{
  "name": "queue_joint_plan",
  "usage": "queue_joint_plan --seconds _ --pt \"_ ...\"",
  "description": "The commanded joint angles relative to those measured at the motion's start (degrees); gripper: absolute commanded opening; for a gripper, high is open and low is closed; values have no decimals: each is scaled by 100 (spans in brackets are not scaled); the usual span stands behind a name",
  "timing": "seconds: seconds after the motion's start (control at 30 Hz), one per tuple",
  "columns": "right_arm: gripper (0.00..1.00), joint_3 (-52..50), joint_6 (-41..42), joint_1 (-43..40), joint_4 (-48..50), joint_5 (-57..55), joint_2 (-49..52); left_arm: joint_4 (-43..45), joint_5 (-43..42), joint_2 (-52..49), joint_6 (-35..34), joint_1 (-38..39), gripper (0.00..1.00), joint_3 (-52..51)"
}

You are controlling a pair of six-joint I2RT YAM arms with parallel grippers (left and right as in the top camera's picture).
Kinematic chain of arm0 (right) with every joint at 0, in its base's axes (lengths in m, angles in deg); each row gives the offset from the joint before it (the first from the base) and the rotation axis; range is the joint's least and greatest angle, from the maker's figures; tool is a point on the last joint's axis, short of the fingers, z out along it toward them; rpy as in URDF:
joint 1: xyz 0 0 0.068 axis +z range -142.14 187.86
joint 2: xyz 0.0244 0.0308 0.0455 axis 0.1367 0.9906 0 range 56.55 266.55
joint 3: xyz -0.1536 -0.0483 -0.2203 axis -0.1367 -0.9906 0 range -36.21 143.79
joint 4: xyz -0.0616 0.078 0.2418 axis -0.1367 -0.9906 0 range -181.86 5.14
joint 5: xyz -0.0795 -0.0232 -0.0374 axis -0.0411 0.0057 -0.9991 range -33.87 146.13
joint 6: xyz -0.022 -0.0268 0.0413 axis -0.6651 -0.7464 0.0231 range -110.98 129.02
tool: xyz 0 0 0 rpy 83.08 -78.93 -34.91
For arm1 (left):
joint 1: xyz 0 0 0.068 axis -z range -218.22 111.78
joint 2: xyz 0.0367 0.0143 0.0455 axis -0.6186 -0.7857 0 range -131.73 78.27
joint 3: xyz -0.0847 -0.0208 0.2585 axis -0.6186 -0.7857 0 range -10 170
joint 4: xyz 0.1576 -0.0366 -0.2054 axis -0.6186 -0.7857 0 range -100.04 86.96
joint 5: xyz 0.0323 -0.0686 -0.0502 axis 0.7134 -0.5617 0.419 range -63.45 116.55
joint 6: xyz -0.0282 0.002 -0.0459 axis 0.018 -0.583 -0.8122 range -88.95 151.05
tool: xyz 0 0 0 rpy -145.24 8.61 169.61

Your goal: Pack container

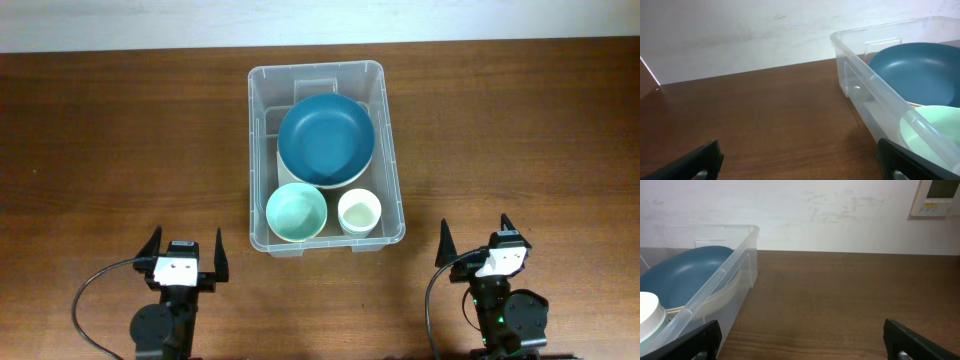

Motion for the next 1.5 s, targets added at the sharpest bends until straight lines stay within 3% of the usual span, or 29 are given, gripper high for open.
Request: queue_joint_plan --seconds 0.0,0.23,0.43,1.47 --pt "99 -26 7 -33 -44 52 -57 -2 -107 136 114 28 100 -46" --pt "99 -26 7 -33 -44 52 -57 -2 -81 249 103 28 100 -46" --pt "99 -26 7 -33 -44 52 -57 -24 164 249 -387 28 100 -46" --pt "99 -26 7 -33 -44 52 -57 -24 90 247 -407 28 100 -42"
